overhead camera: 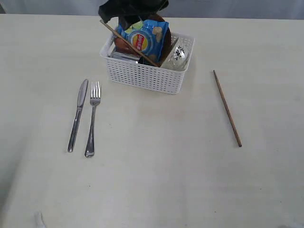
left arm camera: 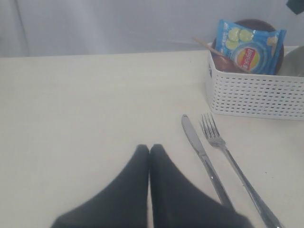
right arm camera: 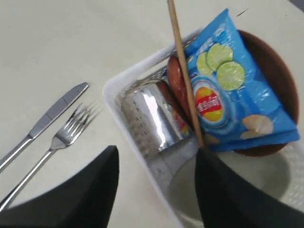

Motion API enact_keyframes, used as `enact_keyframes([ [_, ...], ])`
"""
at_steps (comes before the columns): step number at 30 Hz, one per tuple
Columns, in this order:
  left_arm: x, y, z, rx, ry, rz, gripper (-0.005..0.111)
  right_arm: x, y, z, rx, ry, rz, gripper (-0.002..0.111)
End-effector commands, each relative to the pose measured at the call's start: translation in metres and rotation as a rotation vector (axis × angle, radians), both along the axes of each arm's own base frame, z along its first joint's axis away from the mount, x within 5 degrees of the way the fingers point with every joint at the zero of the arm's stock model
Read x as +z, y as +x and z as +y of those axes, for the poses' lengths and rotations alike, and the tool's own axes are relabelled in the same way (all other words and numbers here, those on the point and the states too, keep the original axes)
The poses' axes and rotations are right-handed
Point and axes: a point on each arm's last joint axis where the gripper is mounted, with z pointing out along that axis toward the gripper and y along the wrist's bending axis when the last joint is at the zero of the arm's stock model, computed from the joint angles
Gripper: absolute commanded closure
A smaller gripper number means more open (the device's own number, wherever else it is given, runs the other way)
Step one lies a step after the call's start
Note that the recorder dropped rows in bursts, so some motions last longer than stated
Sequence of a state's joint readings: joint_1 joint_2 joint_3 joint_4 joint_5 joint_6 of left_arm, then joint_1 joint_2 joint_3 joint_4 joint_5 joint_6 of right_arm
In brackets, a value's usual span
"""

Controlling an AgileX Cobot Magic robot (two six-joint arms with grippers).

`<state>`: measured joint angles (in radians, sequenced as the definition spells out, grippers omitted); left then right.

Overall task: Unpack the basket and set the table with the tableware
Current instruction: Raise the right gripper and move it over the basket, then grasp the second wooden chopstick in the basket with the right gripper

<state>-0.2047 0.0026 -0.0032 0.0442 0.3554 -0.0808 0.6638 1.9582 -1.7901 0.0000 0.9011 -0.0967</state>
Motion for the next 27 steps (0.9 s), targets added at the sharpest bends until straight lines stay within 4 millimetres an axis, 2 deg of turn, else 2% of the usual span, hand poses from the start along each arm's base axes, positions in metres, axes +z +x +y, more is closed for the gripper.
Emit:
enact_keyframes([
  [1,0.000,0.000,0.000,-0.004,0.002,-0.011,0.107,-0.002,0.021,-0.014,0.005,0.090,-0.017,0.060],
  [5,0.000,0.000,0.000,-0.004,0.002,-0.011,0.107,-0.025,0.036,-0.012,0.085,0.127,-0.005,0.060],
  [13,0.000,0.000,0.000,-0.004,0.002,-0.011,0.107,-0.074,0.052,-0.002,0.101,0.091,0.013,0.060],
  [23,0.000,0.000,0.000,-0.004,0.002,-0.011,0.107,-0.096,0.062,0.007,0.156,0.126,-0.051,0.060],
  [27,0.000,0.000,0.000,-0.004,0.002,-0.011,0.107,-0.111,0.067,0.010,0.161,0.133,-0.061,0.060],
])
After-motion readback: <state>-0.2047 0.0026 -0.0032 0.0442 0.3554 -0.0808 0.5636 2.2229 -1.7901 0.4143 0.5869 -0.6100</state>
